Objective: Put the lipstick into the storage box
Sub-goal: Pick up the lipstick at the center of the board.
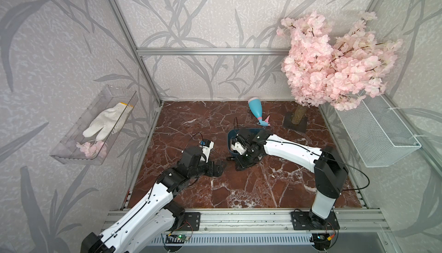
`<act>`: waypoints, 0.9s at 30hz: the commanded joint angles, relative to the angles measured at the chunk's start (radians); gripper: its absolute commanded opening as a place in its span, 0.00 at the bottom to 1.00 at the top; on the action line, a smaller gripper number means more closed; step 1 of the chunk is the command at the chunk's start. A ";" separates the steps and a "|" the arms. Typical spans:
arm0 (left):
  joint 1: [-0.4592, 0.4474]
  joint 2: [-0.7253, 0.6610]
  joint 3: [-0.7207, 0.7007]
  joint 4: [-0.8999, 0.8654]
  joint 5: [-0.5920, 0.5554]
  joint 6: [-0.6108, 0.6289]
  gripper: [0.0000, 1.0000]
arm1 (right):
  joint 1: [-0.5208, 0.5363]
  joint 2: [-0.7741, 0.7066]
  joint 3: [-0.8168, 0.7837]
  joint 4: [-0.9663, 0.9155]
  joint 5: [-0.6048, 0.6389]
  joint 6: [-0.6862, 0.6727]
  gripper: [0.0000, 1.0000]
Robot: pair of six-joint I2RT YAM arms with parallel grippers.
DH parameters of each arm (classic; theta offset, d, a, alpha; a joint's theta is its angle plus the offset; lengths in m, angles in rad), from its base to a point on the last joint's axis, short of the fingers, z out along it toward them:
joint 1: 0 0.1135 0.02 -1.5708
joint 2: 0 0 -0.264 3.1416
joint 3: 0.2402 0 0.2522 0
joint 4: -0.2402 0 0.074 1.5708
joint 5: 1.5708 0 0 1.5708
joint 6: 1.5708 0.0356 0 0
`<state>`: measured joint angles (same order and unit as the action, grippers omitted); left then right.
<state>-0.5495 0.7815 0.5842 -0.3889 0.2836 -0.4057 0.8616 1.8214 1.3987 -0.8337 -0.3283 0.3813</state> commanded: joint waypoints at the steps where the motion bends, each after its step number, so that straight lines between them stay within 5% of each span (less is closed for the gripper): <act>1: 0.004 -0.036 -0.009 -0.008 -0.027 -0.006 1.00 | 0.002 0.042 0.000 0.041 0.036 -0.061 0.43; 17: 0.005 -0.103 -0.012 -0.051 -0.049 0.062 1.00 | -0.004 0.210 0.164 -0.030 0.235 -0.187 0.50; 27: 0.015 -0.079 -0.001 -0.041 -0.046 0.088 1.00 | -0.027 0.278 0.261 -0.064 0.226 -0.209 0.53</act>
<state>-0.5415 0.6971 0.5804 -0.4267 0.2466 -0.3431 0.8440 2.0655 1.6260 -0.8696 -0.1196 0.1898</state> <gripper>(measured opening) 0.997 0.527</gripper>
